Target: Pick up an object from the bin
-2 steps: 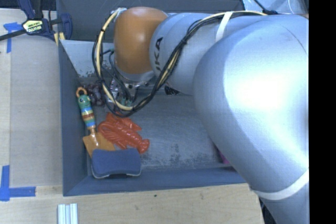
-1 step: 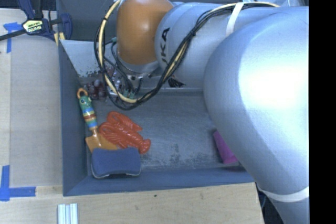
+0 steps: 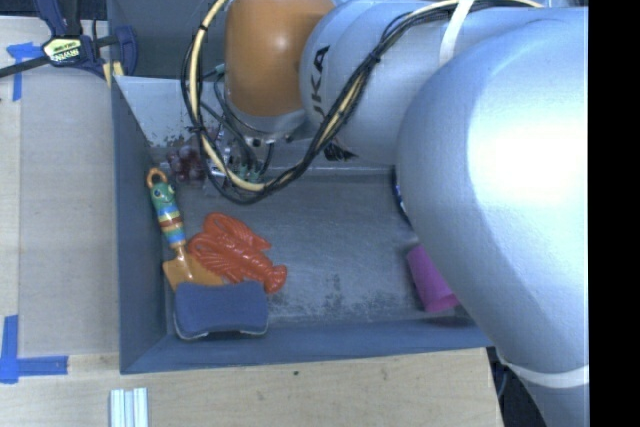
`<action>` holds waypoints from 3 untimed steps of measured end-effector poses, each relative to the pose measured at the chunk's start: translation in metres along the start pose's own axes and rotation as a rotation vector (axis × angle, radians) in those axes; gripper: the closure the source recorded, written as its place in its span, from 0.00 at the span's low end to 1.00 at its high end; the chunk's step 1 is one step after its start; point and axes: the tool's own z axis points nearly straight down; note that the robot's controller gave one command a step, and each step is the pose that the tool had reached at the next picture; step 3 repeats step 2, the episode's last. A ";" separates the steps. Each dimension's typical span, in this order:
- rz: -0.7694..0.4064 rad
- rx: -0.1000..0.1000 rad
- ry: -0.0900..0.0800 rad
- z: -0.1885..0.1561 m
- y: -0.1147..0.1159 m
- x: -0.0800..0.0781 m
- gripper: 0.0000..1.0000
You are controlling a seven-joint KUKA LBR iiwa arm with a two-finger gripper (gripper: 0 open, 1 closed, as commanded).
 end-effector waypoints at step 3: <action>0.000 -0.001 -0.001 -0.036 0.000 -0.001 1.00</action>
Offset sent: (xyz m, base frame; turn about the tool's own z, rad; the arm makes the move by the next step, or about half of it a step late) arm -0.0008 -0.0005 0.0407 0.0000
